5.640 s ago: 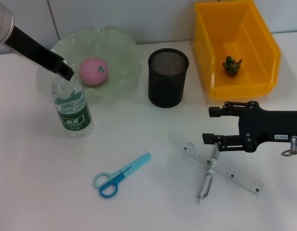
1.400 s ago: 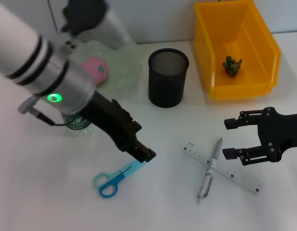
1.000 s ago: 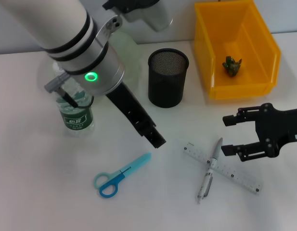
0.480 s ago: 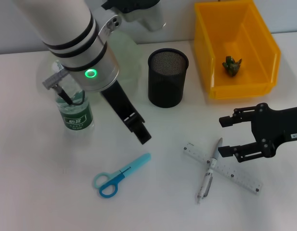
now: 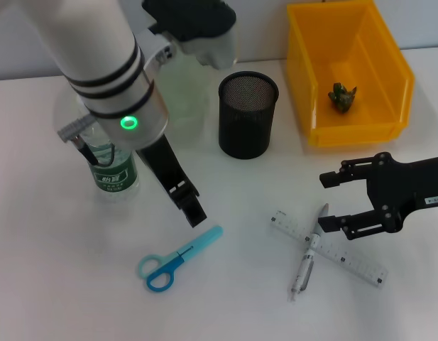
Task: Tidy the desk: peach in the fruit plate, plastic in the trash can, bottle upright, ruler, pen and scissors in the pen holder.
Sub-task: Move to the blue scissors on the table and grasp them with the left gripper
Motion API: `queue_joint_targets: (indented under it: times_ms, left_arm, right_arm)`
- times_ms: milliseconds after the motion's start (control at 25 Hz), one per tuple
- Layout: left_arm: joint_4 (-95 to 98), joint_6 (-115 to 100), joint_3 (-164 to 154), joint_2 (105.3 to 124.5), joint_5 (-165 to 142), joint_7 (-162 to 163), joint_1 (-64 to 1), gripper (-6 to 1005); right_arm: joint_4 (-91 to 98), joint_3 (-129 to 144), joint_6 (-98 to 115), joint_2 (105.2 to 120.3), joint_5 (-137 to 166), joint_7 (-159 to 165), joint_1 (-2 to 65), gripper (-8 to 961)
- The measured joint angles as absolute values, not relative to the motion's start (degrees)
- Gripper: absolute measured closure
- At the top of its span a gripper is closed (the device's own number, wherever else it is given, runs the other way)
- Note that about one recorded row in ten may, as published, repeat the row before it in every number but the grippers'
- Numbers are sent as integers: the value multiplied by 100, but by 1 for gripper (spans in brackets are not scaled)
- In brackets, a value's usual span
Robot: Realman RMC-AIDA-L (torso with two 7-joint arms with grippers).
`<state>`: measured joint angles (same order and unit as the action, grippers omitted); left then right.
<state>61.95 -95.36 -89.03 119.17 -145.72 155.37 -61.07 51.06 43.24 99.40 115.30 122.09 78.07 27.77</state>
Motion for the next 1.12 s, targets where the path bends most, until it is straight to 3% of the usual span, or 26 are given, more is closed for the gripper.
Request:
queue_joint_targets:
  times_ms: [440,1120]
  left_arm:
    - [5823,-8935,-9534,11918,-14528,15569,-6030,212]
    - [5720,-8736,-10188,11918,-13945,15665,-6046,214]
  right_arm:
    - [5097,4324,9850,11642,12210,7739,2826,191]
    - [5044,4333,9804,11662,12217,7716,2843,192]
